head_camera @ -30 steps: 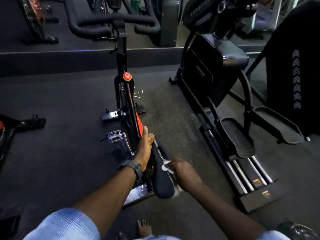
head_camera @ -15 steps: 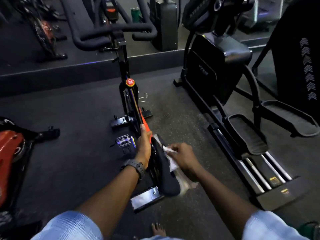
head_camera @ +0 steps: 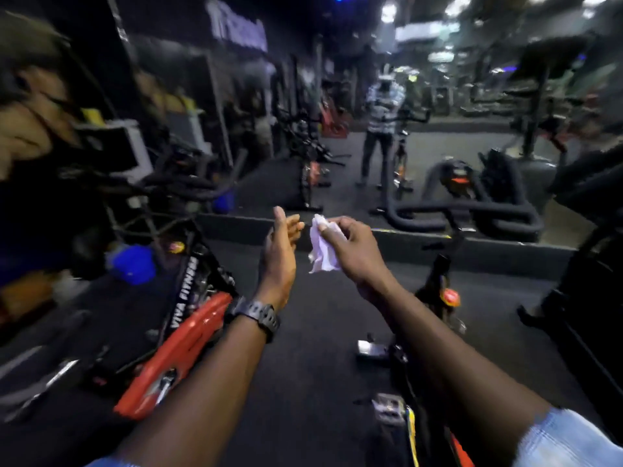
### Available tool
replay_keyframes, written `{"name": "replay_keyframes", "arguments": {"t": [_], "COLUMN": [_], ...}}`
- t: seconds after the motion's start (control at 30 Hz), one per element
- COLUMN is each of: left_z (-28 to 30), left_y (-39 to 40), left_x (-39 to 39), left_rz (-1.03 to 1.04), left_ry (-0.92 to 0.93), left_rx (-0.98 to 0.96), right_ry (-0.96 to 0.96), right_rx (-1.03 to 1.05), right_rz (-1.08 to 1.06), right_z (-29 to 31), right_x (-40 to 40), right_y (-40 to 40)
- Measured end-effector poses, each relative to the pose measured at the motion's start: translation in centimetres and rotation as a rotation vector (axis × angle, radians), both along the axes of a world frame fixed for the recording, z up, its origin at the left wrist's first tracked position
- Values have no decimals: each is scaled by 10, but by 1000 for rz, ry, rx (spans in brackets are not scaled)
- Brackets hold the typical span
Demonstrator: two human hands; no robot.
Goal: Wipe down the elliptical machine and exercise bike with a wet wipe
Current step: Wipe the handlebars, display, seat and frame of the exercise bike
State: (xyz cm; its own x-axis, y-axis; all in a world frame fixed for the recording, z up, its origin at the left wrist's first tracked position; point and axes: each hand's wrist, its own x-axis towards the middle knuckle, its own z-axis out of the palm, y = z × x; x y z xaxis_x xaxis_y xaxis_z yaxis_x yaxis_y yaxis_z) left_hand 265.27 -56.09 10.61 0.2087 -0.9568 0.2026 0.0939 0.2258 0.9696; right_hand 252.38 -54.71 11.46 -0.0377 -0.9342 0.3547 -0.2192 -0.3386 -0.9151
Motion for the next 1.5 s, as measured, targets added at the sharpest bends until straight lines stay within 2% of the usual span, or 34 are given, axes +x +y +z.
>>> {"name": "replay_keyframes", "arguments": {"t": [0.17, 0.33, 0.6, 0.87, 1.2, 1.3, 1.4, 1.5], "left_z": [40, 58, 47, 37, -8, -36, -57, -75], "left_y": [-44, -85, -169, -306, -466, -516, -549, -572], "left_x": [132, 225, 296, 349, 426, 450, 460, 471], "left_rz": [154, 199, 226, 261, 333, 336, 300, 286], "left_ry": [-3, -13, 37, 56, 136, 114, 100, 71], "left_rx": [-72, -77, -42, -9, 57, 72, 119, 179], "right_ry": [-101, -113, -34, -6, 393, 628, 1009, 1146], "right_rx": [-66, -28, -42, -82, -205, -293, -344, -391], "right_rz": [179, 191, 170, 74, 156, 203, 389, 406], "right_z": [30, 39, 33, 16, -26, -48, -74, -98], "right_x": [129, 226, 312, 353, 440, 466, 475, 475], "right_y": [-74, -133, -245, -396, -556, -589, -602, -617]}}
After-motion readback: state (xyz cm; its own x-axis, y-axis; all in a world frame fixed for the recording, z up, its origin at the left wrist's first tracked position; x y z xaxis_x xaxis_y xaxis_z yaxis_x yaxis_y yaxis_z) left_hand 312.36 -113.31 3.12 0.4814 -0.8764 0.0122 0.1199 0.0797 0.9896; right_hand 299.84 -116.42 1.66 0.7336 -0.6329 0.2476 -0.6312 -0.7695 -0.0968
